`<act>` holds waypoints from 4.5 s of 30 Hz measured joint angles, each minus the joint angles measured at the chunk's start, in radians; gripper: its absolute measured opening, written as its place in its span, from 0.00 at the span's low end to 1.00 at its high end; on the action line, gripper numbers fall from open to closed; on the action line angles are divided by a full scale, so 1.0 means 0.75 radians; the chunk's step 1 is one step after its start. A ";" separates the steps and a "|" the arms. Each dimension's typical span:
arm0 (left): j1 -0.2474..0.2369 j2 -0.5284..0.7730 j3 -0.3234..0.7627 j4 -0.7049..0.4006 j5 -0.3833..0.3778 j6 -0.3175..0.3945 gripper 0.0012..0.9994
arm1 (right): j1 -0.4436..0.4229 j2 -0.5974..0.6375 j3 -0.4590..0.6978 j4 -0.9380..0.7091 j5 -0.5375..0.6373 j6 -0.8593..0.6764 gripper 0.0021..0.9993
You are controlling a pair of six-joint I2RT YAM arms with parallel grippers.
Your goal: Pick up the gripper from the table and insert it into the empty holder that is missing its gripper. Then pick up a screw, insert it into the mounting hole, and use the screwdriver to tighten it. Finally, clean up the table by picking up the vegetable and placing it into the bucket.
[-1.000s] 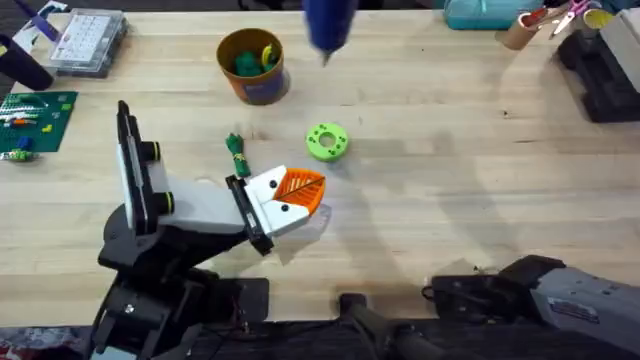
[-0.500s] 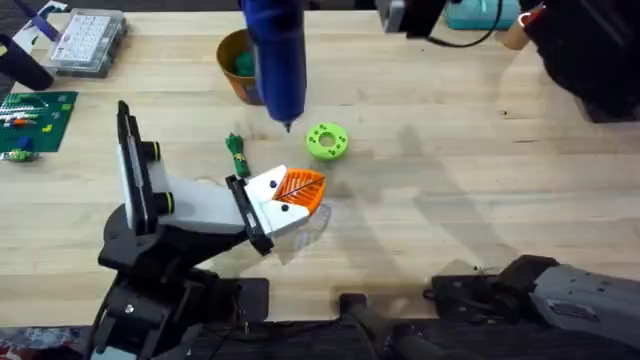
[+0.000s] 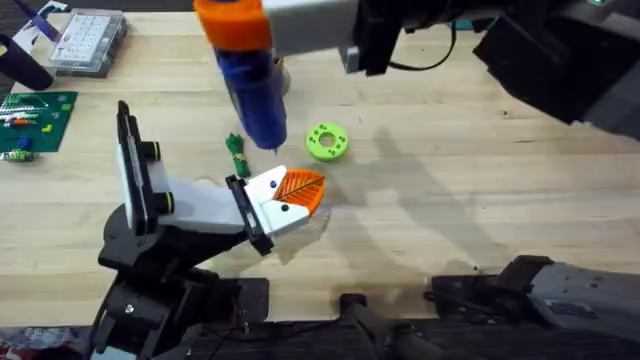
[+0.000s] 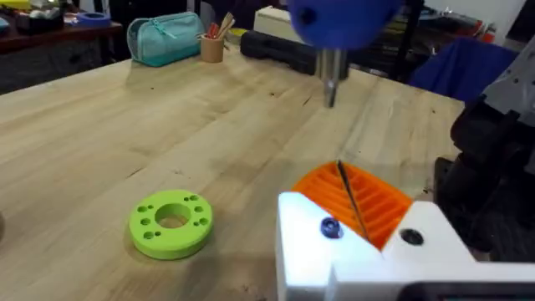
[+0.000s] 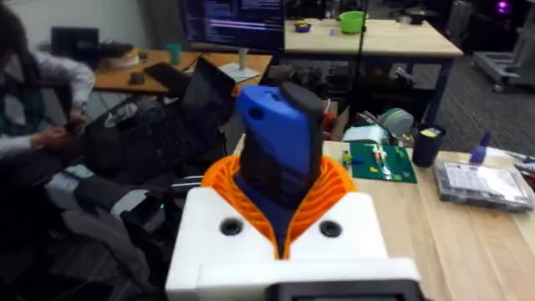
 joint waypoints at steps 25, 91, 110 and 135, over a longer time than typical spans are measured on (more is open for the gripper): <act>0.000 0.000 0.000 0.000 0.000 0.000 0.02 | 0.082 0.047 -0.034 -0.062 -0.012 -0.190 0.02; 0.000 0.001 0.000 -0.001 0.000 0.000 0.02 | 0.102 0.096 -0.042 -0.105 -0.032 -0.190 0.02; 0.000 0.003 0.000 -0.003 0.004 -0.008 0.02 | 0.101 0.096 -0.119 0.067 -0.022 -0.136 0.02; 0.001 0.017 0.000 -0.005 0.015 -0.036 0.02 | 0.093 0.078 -0.201 0.197 -0.001 -0.044 0.02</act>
